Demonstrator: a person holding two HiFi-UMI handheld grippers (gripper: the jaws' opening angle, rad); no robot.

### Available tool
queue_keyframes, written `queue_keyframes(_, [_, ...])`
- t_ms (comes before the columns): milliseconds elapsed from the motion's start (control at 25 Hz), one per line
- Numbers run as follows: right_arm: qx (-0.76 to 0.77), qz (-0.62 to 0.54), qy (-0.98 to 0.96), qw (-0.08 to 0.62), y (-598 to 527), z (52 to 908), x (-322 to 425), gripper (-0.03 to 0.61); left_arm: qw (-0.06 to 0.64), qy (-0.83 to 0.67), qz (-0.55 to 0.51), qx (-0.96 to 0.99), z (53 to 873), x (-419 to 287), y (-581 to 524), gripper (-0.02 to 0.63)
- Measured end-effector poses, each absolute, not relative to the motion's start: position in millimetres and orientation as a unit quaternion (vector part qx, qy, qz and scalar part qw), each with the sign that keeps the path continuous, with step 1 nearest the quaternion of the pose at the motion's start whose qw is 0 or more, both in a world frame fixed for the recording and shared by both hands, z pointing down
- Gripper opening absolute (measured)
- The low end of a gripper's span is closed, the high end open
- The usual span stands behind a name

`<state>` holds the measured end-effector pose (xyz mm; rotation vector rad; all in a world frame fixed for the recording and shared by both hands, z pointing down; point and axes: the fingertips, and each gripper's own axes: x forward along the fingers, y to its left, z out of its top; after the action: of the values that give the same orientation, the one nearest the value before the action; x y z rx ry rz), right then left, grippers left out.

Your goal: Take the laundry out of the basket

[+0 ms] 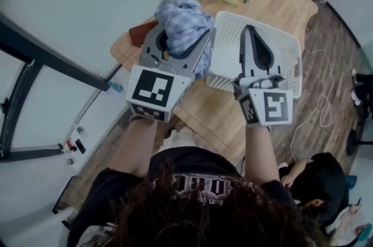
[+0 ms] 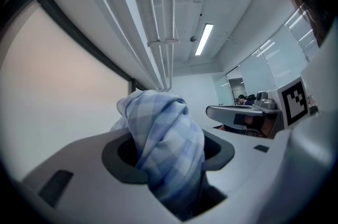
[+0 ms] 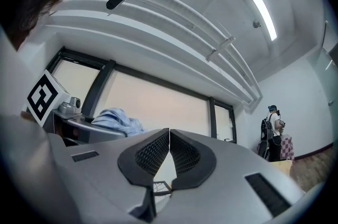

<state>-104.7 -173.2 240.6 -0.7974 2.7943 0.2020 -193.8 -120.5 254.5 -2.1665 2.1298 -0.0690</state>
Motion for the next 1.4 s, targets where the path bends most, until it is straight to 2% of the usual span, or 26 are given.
queue_keyframes(760, [-0.28, 0.086, 0.95, 0.107, -137.0, 232.3, -172.9, 0.026, 0.054, 0.724, -0.002, -0.688, 261.9, -268.2, -81.7, 0.236])
queue_keyframes(1400, [-0.309, 0.095, 0.942, 0.094, -121.6, 245.0, -191.1, 0.026, 0.054, 0.714, 0.003, -0.698, 276.1, -283.0, -74.5, 0.236])
